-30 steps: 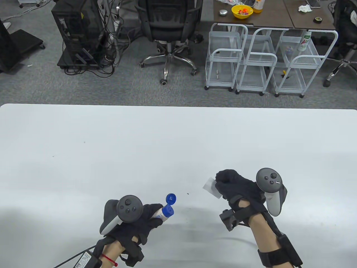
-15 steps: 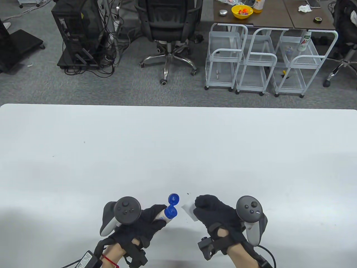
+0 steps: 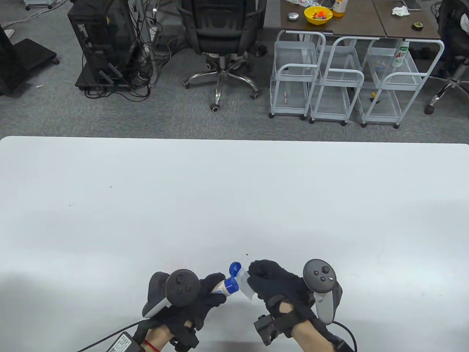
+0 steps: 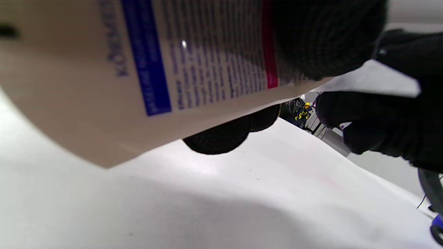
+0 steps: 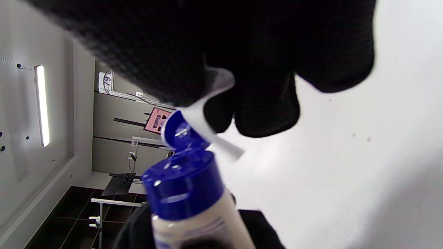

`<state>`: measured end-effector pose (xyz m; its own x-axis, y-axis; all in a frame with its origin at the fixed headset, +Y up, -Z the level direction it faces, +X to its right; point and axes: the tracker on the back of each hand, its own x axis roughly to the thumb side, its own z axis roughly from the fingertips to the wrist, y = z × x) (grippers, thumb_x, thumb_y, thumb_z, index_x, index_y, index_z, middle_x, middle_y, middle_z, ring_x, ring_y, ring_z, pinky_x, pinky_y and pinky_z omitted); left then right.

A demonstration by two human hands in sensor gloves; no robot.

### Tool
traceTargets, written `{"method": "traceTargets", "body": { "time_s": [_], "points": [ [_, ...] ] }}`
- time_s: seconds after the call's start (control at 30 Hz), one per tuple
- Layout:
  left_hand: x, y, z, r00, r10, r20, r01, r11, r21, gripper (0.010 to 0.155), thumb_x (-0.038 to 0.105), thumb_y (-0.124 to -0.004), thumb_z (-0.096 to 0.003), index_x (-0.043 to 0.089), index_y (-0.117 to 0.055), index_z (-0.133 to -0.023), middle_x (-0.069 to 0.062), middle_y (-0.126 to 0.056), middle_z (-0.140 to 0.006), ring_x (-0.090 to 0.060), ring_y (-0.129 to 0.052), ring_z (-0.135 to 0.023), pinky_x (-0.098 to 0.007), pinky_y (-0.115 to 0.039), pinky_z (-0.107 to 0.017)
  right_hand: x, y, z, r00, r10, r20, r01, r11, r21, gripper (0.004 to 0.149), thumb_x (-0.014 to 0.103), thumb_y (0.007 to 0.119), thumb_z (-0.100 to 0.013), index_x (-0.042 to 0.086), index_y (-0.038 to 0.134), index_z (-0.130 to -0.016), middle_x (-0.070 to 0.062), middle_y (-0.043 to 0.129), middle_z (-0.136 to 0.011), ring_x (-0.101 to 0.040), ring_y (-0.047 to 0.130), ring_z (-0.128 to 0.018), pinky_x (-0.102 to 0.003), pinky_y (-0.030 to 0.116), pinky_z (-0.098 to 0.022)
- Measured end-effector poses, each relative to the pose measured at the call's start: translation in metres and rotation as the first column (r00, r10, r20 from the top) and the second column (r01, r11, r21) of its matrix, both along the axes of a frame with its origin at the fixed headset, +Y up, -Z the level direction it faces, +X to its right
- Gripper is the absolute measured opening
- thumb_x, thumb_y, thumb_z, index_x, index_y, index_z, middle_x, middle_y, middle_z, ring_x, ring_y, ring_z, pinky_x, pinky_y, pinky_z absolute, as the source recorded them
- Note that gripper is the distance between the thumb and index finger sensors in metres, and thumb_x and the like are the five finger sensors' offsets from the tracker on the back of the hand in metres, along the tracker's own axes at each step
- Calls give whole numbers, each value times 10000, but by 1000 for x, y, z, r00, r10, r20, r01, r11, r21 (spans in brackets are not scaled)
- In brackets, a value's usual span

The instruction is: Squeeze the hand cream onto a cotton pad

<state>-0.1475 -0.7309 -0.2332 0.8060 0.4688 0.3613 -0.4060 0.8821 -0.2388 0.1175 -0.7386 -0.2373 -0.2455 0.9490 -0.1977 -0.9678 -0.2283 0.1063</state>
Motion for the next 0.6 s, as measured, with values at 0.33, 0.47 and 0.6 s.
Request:
{"method": "traceTargets", "body": {
  "time_s": [0.33,0.47,0.6],
  "points": [
    [3,0,1,998,-31,-50,32,999,10,548,529,-778,-320,334,-843,-828,170,-1132,-679,-62,-1196,-507,-360,-935,-463,-6,-3,0,999,15,-37,-15,1000,10,388,273,986,-381,254,915,-762,-21,1063,-664,-282,1141,-602,-470,906,-407],
    [3,0,1,997,-28,-67,27,1000,-15,532,520,-781,-313,333,-856,-805,165,-1138,-655,-58,-1192,-509,-363,-931,-464,-8,-3,0,999,9,-51,-8,1000,15,387,269,985,-382,259,914,-762,-16,1060,-671,-283,1134,-612,-471,899,-416],
    [3,4,1,995,-57,-87,58,998,9,518,511,-784,-307,335,-866,-787,165,-1142,-637,-58,-1191,-505,-365,-928,-466,-10,-3,0,998,7,-63,-5,1000,24,392,262,982,-382,264,909,-767,-15,1054,-682,-286,1127,-626,-473,895,-423]
  ]
}}
